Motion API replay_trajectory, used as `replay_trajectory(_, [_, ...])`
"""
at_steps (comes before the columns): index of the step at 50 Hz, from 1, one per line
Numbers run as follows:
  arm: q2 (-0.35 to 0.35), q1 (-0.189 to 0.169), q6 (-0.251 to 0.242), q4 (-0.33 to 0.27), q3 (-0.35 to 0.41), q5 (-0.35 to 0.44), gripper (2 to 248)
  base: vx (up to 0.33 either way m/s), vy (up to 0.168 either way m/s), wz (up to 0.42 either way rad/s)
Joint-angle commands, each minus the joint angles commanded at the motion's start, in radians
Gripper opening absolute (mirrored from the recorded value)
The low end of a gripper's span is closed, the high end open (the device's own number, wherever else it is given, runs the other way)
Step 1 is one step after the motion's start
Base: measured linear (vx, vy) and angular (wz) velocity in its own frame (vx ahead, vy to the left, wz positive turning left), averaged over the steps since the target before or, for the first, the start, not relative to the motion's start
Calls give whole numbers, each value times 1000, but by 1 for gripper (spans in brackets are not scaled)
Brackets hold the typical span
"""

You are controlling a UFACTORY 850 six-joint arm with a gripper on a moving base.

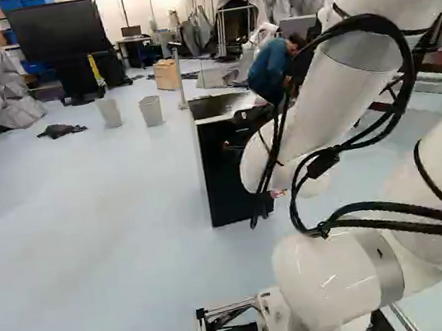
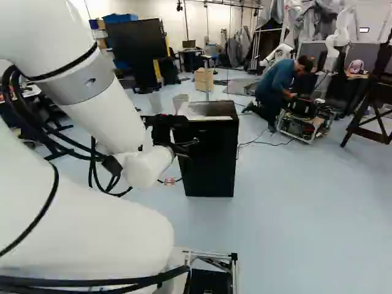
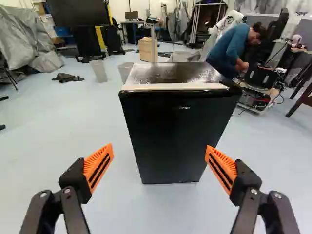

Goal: Grab a drink from the fridge

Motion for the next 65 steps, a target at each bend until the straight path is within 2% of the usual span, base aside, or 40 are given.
replay_trajectory(65, [0, 0, 0, 0, 0, 0, 247, 0, 0, 0])
